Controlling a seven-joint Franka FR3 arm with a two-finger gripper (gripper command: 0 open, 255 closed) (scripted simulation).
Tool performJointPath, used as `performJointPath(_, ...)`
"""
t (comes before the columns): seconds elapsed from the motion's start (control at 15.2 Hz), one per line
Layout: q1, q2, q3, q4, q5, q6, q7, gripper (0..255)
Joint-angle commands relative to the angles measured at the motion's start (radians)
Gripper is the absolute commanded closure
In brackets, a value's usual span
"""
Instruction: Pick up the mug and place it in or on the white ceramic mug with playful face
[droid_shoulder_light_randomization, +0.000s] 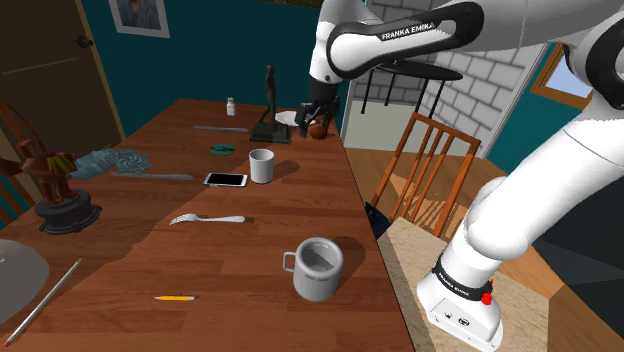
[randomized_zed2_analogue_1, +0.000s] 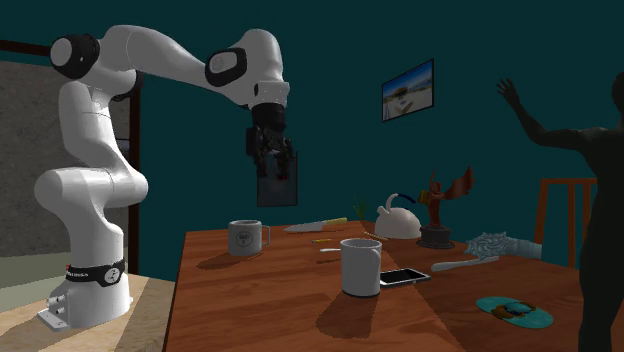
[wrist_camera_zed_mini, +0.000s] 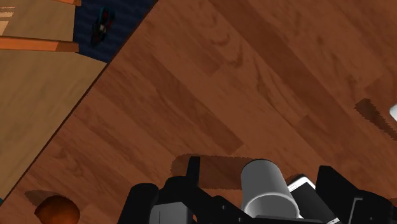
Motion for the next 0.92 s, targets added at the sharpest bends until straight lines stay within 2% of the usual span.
performJointPath(0.0, 0.003, 0.077, 0.016, 0.036, -0.011, 0.039, 0.027, 0)
performJointPath(0.46, 0.02, 0.337, 0.052, 0.207, -0.071, 0.119, 0.112, 0)
performJointPath(0.86, 0.054, 0.571, 0.06, 0.408, -0.131, 0.139, 0.176, 0)
